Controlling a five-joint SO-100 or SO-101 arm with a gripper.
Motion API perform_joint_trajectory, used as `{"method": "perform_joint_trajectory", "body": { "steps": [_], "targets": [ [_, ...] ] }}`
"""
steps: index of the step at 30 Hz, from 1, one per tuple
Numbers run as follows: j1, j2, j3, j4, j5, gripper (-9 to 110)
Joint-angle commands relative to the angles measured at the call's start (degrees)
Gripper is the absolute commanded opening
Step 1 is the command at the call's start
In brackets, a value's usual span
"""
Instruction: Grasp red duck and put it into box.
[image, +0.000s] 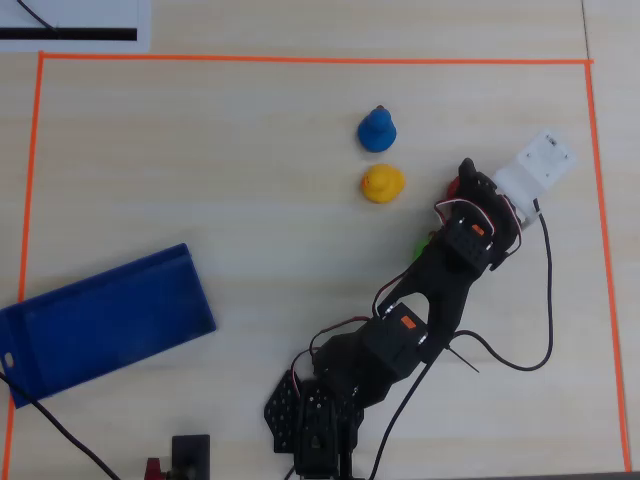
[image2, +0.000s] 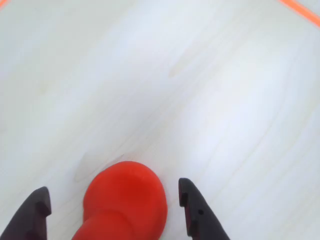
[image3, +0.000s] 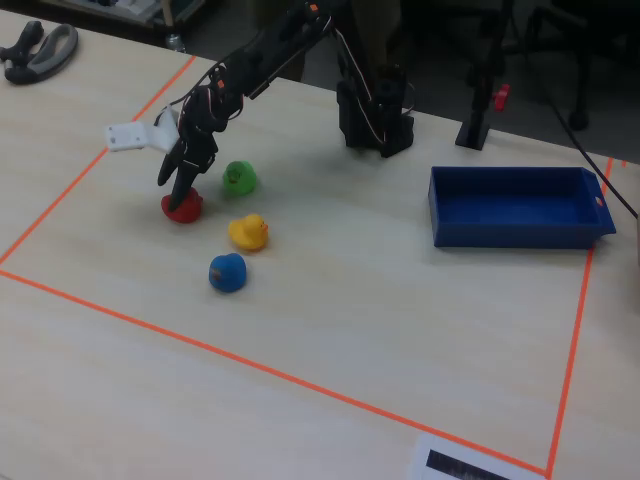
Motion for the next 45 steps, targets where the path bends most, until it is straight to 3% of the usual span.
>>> {"method": "perform_joint_trajectory", "body": {
  "steps": [1,8,11,12,16,23,29,34,39,45],
  "targets": [
    [-0.44,-0.09,-1.05,-1.67,-0.88,34],
    [-0.70,-0.53,4.31,-1.14,-5.80,28],
    [-0.88,0.35,8.09,-1.41,-7.56,1],
    [-1.05,0.70,9.23,-1.41,-7.65,0],
    [-1.32,1.58,12.30,-3.52,-7.38,0],
    [-1.93,6.86,7.91,-1.23,2.55,0],
    [-7.03,20.39,-1.85,17.05,16.35,0],
    [-20.83,30.50,-15.38,46.41,28.21,0],
    [-43.95,37.27,-24.70,70.93,38.67,0],
    [-73.39,38.32,-21.80,83.14,49.22,0]
  ]
}}
